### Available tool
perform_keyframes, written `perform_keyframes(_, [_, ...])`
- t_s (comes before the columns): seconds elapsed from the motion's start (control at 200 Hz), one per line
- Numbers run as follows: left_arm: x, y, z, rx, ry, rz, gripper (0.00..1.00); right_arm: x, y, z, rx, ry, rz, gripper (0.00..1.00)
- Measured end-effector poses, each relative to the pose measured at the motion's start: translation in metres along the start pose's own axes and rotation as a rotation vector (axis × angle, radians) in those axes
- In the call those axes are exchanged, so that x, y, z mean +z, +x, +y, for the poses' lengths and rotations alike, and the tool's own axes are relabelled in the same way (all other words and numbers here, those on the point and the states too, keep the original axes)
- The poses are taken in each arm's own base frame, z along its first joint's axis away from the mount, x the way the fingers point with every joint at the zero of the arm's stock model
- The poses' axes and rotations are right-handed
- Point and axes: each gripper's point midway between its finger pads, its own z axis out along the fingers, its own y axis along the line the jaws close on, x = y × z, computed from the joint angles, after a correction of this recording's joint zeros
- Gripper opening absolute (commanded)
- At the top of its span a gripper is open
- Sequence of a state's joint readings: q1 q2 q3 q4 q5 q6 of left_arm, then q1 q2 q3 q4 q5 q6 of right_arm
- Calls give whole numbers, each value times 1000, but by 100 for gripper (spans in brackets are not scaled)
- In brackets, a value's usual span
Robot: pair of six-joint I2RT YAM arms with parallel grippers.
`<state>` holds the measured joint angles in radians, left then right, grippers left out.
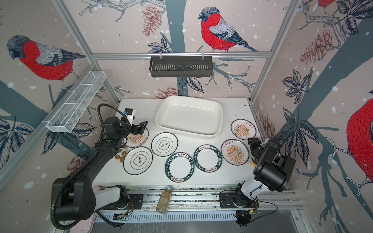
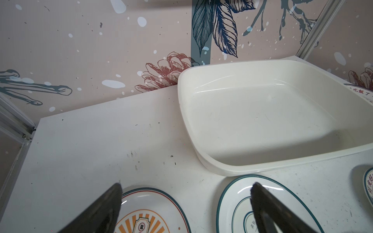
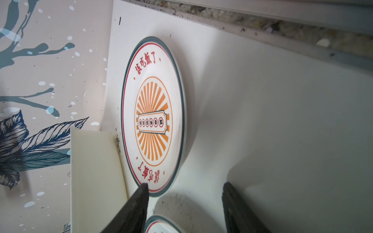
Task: Place the plates into the plastic bin on the countertop
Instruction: 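Reach the right gripper to the sunburst plate near the wall and grasp its rim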
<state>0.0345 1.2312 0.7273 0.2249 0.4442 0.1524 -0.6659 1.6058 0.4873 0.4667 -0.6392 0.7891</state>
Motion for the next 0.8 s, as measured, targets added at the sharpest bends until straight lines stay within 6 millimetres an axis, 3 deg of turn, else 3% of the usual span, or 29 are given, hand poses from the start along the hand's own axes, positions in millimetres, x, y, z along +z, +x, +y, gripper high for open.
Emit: perform_keyframes(0.801, [11, 13, 2, -26, 16, 52, 97, 43, -16, 11, 27, -132, 6, 36])
